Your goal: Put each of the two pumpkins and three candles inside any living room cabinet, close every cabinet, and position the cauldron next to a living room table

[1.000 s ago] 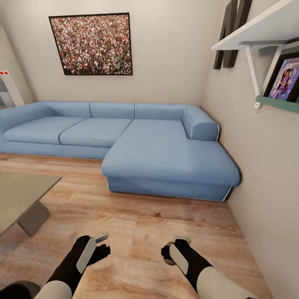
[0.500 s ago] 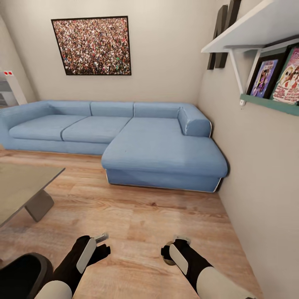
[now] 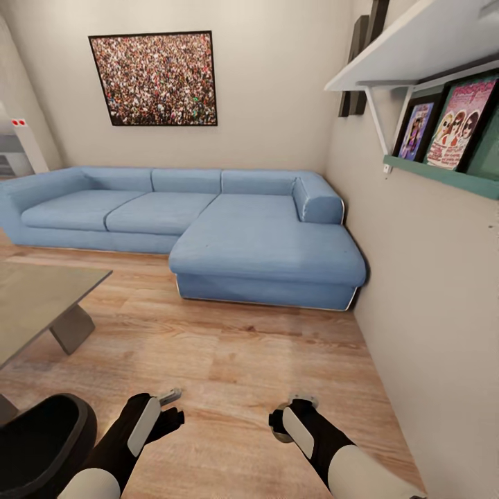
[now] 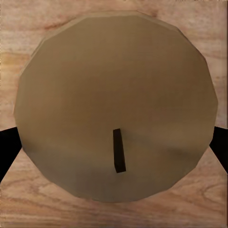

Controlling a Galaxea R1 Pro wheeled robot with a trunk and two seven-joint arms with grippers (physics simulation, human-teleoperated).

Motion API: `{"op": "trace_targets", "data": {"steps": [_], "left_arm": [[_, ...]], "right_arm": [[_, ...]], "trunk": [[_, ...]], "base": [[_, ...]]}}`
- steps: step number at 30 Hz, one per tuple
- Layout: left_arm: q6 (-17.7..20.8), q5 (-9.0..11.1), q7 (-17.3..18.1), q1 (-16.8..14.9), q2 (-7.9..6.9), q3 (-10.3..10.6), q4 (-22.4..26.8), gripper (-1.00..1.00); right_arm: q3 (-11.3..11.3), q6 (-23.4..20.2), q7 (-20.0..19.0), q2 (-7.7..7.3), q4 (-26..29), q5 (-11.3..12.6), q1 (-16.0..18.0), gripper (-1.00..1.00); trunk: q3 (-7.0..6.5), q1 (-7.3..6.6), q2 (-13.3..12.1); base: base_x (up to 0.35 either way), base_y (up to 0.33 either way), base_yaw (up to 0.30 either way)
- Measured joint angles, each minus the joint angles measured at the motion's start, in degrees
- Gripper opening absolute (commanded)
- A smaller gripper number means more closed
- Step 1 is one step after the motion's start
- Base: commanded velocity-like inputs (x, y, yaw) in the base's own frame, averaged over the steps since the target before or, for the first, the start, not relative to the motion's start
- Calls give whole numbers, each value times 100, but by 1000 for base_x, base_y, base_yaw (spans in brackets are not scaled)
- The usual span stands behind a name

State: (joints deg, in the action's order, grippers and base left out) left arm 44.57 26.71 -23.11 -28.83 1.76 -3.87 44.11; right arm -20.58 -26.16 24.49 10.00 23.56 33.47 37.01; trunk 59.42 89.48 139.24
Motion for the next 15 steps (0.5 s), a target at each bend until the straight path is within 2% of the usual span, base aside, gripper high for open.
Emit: {"op": "trace_targets", "data": {"steps": [11, 15], "left_arm": [[16, 10, -14, 0, 48, -6, -4, 100], [45, 11, -17, 0, 54, -8, -7, 100]], "right_arm": [[6, -16, -5, -3, 0, -3, 0, -100], [8, -21, -5, -13, 0, -4, 0, -100]], "trunk": [[-197, -242, -441], [-269, -329, -602]], "base": [[-3, -1, 1], [-11, 0, 155]]}}
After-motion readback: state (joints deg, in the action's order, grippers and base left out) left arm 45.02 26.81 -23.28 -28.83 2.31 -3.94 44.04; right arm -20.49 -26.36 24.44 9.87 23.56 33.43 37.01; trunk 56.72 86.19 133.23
